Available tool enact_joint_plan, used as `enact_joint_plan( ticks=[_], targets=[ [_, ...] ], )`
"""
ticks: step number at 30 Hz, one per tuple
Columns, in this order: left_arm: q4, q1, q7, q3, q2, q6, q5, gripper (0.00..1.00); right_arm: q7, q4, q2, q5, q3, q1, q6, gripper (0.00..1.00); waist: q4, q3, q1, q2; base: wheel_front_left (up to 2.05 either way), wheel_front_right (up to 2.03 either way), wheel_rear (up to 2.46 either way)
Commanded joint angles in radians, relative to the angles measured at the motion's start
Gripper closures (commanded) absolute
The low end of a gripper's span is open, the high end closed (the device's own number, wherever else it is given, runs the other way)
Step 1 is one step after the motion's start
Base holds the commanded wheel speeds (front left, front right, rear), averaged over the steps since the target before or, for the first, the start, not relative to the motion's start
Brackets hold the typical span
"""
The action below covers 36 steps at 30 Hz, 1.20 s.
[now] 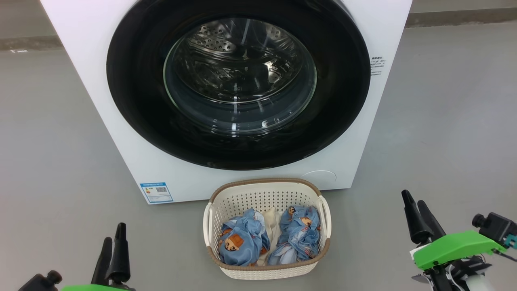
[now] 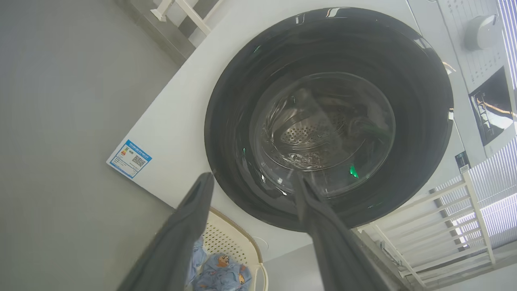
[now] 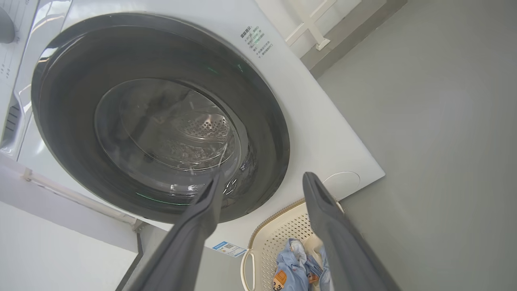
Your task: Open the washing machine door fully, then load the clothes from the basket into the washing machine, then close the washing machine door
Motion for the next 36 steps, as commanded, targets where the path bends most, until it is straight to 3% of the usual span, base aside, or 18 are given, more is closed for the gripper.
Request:
enact_joint_plan(
  ticks=[1, 15, 36],
  targets=[
    [-0.03, -0.031, -0.014, 0.008, 0.021, -0.001, 0.037, 0.0, -0.014, -0.021, -0.02, -0.047, 0.016, -0.057, 0.005, 0.0, 0.0, -0.001, -0.0001, -0.0001, 0.0, 0.0, 0.0],
    [-0.025, -0.036, -0.055, -0.01, 0.039, -0.001, 0.232, 0.0, -0.056, -0.004, -0.042, -0.21, 0.058, -0.073, 0.005, 0.0, 0.005, -0.007, -0.0001, -0.0001, 0.0, 0.0, 0.0],
    [-0.004, -0.044, -0.117, -0.029, 0.067, -0.001, 0.436, 0.0, -0.118, 0.012, -0.068, -0.439, 0.088, -0.088, 0.007, 0.0, 0.005, -0.015, -0.0001, -0.0001, 0.0, 0.0, 0.0]
  ],
)
